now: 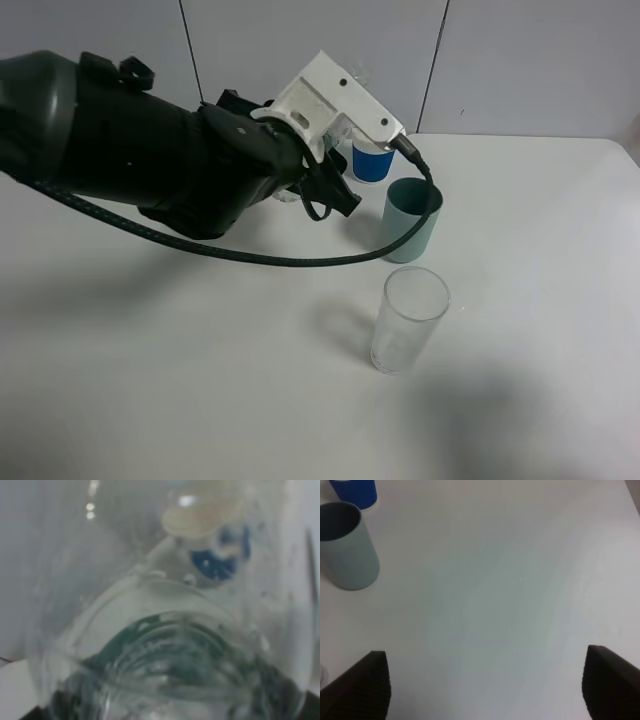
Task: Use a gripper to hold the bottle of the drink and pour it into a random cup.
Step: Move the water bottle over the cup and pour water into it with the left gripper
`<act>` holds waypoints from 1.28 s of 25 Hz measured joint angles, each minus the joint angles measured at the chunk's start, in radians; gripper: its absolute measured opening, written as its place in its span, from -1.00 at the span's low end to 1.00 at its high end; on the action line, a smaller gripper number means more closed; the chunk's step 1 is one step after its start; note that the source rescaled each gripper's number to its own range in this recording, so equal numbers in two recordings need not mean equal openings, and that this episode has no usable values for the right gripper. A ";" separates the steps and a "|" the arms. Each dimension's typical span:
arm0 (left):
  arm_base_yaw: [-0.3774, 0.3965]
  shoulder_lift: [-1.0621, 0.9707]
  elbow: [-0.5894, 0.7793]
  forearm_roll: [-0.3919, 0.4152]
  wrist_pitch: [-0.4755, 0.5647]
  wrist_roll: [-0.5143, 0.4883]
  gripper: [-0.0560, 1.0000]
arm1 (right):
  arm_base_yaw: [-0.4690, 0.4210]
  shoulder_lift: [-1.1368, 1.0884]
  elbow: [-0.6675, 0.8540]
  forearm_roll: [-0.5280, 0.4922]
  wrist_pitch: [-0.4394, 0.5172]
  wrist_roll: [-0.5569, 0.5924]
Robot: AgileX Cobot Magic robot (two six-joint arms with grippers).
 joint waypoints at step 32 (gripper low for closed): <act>-0.012 0.148 -0.134 -0.181 -0.183 0.295 -0.89 | 0.000 0.000 0.000 0.000 0.000 0.000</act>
